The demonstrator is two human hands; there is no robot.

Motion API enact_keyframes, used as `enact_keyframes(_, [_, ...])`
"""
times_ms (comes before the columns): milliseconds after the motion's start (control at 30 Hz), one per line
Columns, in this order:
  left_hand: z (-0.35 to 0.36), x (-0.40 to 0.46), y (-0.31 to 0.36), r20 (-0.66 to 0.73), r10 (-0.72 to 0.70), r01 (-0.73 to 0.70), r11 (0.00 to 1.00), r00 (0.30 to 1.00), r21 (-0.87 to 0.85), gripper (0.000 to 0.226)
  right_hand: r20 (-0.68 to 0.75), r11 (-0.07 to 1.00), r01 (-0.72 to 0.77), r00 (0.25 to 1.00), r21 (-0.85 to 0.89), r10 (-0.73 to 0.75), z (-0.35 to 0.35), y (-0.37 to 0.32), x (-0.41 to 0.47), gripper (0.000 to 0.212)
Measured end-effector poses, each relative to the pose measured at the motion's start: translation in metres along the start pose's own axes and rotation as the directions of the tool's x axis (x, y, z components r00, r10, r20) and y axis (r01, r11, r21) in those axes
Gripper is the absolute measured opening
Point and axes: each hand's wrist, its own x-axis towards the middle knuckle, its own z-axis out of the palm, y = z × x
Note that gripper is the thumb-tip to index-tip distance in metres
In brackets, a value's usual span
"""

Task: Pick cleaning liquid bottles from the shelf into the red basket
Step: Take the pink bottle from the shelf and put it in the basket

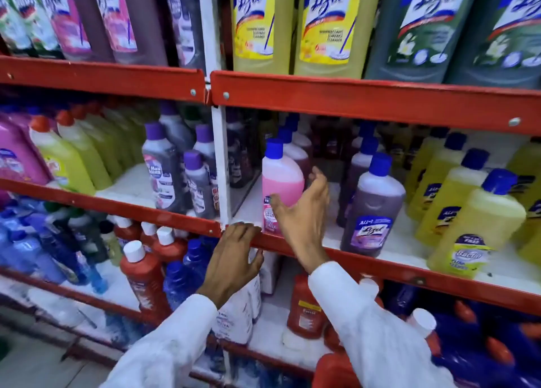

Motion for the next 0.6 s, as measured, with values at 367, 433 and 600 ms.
enact_keyframes(367, [0.012, -0.002, -0.015, -0.038, 0.033, -0.035, 0.998, 0.999, -0.053, 0.041, -0.135, 0.932, -0.129, 0.974, 0.339, 0.184, 0.042, -0.002, 0.021, 0.09])
enact_keyframes(433, [0.012, -0.002, -0.016, -0.048, 0.038, -0.041, 0.997, 0.998, -0.071, 0.042, -0.128, 0.906, -0.095, 0.979, 0.412, 0.161, 0.029, -0.004, 0.02, 0.085])
enact_keyframes(600, [0.02, -0.005, -0.021, -0.058, 0.013, -0.019, 0.993, 0.998, -0.112, 0.041, 0.166, 0.66, -0.049, 0.979, 0.75, -0.117, -0.017, 0.0, 0.035, 0.076])
